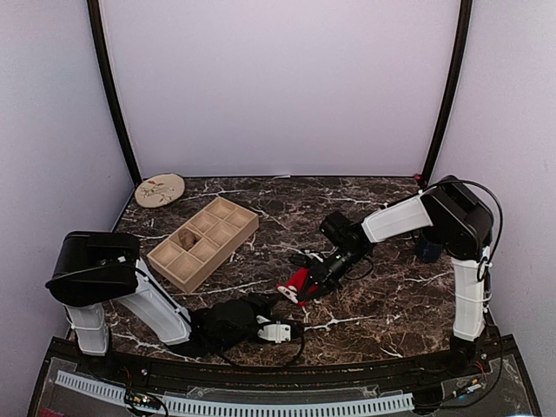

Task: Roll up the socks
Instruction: Roll the sock at the center of the board.

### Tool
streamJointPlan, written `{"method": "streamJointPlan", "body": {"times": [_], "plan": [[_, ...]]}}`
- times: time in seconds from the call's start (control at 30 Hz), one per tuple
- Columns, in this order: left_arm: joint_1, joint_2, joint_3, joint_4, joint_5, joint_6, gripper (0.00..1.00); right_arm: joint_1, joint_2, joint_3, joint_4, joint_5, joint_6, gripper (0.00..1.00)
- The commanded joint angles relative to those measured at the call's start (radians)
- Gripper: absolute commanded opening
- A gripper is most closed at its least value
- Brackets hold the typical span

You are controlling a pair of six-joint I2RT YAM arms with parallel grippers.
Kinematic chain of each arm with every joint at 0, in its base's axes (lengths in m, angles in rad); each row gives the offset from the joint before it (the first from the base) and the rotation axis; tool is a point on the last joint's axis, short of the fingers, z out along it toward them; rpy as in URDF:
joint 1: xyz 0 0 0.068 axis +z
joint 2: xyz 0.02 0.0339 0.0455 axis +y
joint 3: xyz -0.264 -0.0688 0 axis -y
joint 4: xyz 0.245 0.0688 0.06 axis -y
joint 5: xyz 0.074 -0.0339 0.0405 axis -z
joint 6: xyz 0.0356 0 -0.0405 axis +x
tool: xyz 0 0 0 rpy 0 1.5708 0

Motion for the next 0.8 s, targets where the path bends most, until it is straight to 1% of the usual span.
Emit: {"method": "streamJointPlan", "body": {"times": [0.0, 0.13, 0.23, 0.57, 0.77], "plan": [[-0.002, 0.032, 0.034, 0.111, -0.051, 0.106, 0.57, -0.006, 0.01, 0.014, 0.012, -0.026, 0.01, 0.0], [0.005, 0.084, 0.06, 0.187, -0.112, 0.161, 0.59, -0.006, 0.005, 0.008, 0.016, -0.029, 0.01, 0.0], [0.018, 0.109, 0.078, 0.213, -0.12, 0.189, 0.6, -0.006, 0.001, 0.002, 0.019, -0.032, 0.011, 0.0], [0.084, 0.111, 0.126, 0.08, -0.064, 0.162, 0.6, -0.007, -0.018, -0.012, 0.026, -0.037, 0.016, 0.0], [0.093, 0.098, 0.115, -0.001, -0.016, 0.127, 0.56, -0.006, -0.019, -0.014, 0.025, -0.04, 0.019, 0.0]]}}
